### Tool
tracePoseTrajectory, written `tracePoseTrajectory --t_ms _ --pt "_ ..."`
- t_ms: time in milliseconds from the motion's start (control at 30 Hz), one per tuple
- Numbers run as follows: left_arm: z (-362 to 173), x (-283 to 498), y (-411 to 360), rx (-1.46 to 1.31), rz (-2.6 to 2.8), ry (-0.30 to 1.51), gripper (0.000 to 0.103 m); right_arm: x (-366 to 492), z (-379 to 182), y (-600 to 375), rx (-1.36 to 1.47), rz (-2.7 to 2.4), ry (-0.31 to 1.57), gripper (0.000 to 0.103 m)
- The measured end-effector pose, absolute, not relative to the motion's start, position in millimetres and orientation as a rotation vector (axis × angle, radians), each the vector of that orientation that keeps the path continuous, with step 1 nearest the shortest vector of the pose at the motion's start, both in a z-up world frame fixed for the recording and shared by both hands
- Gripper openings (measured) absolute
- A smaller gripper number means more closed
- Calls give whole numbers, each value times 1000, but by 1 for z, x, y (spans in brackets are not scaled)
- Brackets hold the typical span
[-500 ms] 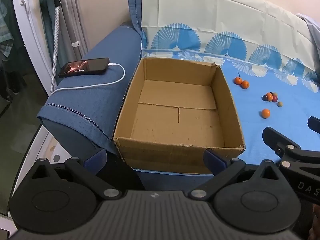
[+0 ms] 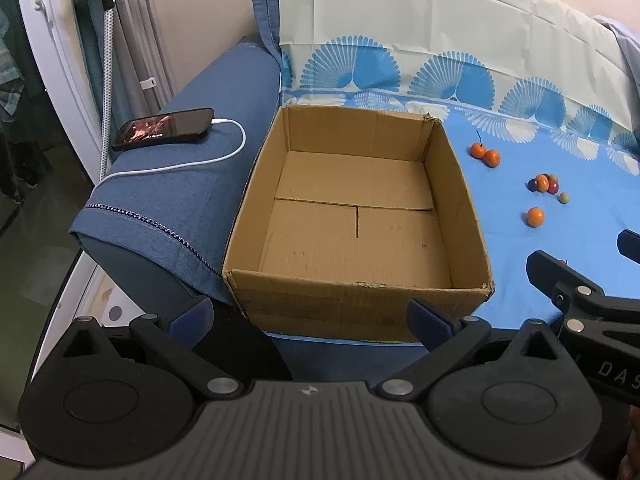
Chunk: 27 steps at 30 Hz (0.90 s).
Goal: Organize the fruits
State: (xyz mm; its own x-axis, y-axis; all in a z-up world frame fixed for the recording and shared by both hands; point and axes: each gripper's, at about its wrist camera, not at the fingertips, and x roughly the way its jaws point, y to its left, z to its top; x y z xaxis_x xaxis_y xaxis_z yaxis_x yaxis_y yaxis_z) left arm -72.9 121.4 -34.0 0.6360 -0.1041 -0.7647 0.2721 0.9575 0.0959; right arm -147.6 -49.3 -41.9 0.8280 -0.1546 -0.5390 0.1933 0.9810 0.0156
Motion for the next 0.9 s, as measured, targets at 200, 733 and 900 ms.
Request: tracePoseTrajectory --t_ms 200,733,900 --pt "-33 -73 122 209 -212 853 103 -150 -38 -46 81 -179 579 102" --pt "-34 -73 123 211 -209 859 103 -153 -42 -47 49 -193 527 103" --pt "-36 -71 121 217 -208 866 103 -151 -43 -49 64 -185 559 103"
